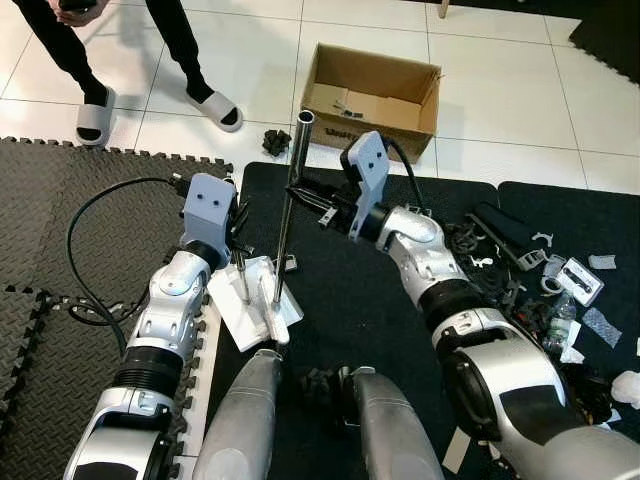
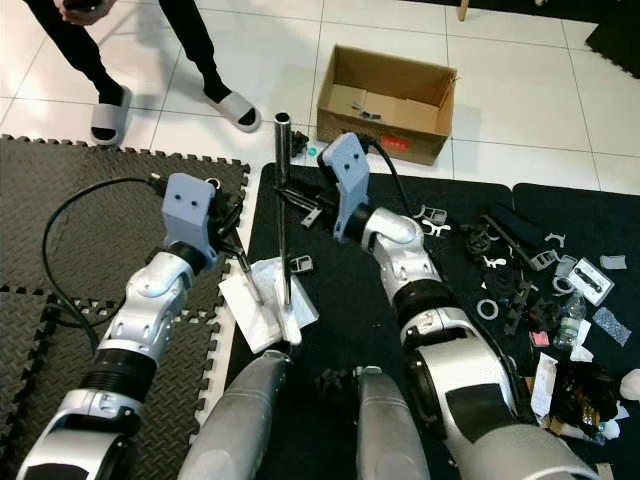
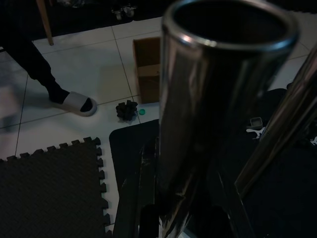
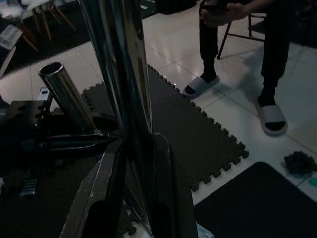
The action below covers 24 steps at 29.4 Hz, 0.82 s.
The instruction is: Sweep floor
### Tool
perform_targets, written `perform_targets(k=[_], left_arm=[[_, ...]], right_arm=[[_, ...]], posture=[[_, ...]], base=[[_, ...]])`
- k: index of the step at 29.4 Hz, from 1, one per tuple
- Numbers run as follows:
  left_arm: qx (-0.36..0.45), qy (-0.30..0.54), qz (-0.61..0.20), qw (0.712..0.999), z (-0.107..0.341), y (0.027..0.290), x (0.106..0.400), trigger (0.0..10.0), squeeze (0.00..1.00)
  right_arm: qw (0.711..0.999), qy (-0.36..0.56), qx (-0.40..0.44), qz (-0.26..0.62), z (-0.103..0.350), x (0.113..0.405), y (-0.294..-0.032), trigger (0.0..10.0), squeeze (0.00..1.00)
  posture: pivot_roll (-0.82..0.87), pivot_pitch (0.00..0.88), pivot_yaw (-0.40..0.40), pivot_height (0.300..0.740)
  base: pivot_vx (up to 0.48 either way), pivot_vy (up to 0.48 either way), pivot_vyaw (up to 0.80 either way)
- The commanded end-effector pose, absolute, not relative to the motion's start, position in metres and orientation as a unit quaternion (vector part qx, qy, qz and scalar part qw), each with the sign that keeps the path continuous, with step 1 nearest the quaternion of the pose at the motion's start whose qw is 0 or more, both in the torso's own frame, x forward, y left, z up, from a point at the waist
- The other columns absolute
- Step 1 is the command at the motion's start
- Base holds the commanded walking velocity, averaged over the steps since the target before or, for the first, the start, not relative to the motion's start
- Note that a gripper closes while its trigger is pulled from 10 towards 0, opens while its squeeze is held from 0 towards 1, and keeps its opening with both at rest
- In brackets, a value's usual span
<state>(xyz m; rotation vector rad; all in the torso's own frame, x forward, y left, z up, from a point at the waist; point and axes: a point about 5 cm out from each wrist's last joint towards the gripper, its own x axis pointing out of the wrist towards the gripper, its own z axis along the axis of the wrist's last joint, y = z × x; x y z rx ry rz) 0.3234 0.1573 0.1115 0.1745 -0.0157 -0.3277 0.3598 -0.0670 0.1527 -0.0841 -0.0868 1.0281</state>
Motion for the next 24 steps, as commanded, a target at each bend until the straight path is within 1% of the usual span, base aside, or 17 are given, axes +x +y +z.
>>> perform_targets(k=[1, 2, 4, 5, 6, 7, 8, 9, 11, 16, 21, 22, 24], left_arm=[[0.080, -0.003, -0.177, 0.981, 0.104, 0.149, 0.320, 10.0, 0.00], [0.081, -0.003, -0.176, 0.981, 0.104, 0.150, 0.320, 10.0, 0.00], [0.081, -0.003, -0.175, 0.981, 0.104, 0.150, 0.320, 10.0, 0.00], [0.081, -0.002, -0.175, 0.981, 0.104, 0.150, 0.320, 10.0, 0.00], [0.081, -0.002, -0.174, 0.981, 0.104, 0.151, 0.319, 10.0, 0.00], [0.081, -0.002, -0.174, 0.981, 0.104, 0.151, 0.319, 10.0, 0.00], [0.081, -0.002, -0.174, 0.981, 0.104, 0.151, 0.319, 10.0, 0.00], [0.081, -0.002, -0.174, 0.981, 0.104, 0.151, 0.319, 10.0, 0.00], [0.081, -0.001, -0.175, 0.981, 0.104, 0.151, 0.319, 10.0, 0.00], [0.082, -0.001, -0.176, 0.981, 0.104, 0.151, 0.320, 10.0, 0.00], [0.081, -0.002, -0.177, 0.981, 0.104, 0.150, 0.320, 10.0, 0.00], [0.081, -0.002, -0.177, 0.981, 0.104, 0.149, 0.320, 10.0, 0.00], [0.081, -0.002, -0.177, 0.981, 0.104, 0.150, 0.320, 10.0, 0.00]], right_arm=[[0.860, -0.048, -0.063, 0.504, 0.153, 0.358, -0.065, 10.0, 0.00], [0.857, -0.050, -0.081, 0.507, 0.153, 0.357, -0.065, 10.0, 0.00], [0.857, -0.050, -0.085, 0.506, 0.153, 0.358, -0.065, 10.0, 0.00], [0.862, -0.050, -0.073, 0.498, 0.155, 0.360, -0.067, 10.0, 0.00], [0.872, -0.050, -0.040, 0.485, 0.160, 0.364, -0.070, 10.0, 0.00], [0.872, -0.050, -0.040, 0.485, 0.160, 0.364, -0.070, 10.0, 0.00], [0.880, -0.053, -0.013, 0.471, 0.165, 0.368, -0.074, 10.0, 0.00], [0.880, -0.053, -0.013, 0.471, 0.165, 0.368, -0.074, 10.0, 0.00], [0.885, -0.058, 0.014, 0.462, 0.171, 0.371, -0.079, 10.0, 0.00], [0.887, -0.064, 0.035, 0.456, 0.178, 0.375, -0.086, 10.0, 0.00], [0.894, -0.067, 0.023, 0.442, 0.183, 0.379, -0.097, 10.0, 0.00], [0.901, -0.073, 0.012, 0.427, 0.188, 0.382, -0.106, 10.0, 0.00], [0.904, -0.076, 0.011, 0.420, 0.192, 0.384, -0.110, 10.0, 0.00]], posture=[[0.08, 0.280, -0.036, 0.740], [0.08, 0.282, -0.037, 0.740], [0.08, 0.282, -0.037, 0.740], [0.08, 0.282, -0.037, 0.740], [0.08, 0.282, -0.037, 0.740], [0.08, 0.282, -0.037, 0.740], [0.08, 0.283, -0.036, 0.740], [0.08, 0.283, -0.036, 0.740], [0.08, 0.283, -0.034, 0.740], [0.07, 0.283, -0.033, 0.740], [0.07, 0.284, -0.031, 0.740], [0.07, 0.284, -0.032, 0.740], [0.07, 0.284, -0.032, 0.740]], base=[[0.000, 0.000, 0.00], [0.000, 0.000, 0.00], [0.000, 0.000, 0.00], [0.000, 0.000, 0.00], [0.000, 0.000, 0.00], [0.000, 0.000, 0.00], [0.000, 0.000, 0.00], [0.000, 0.000, 0.00], [0.000, 0.000, 0.00], [0.000, 0.000, 0.00], [0.000, 0.000, 0.00], [0.000, 0.000, 0.00], [0.000, 0.000, 0.00]])
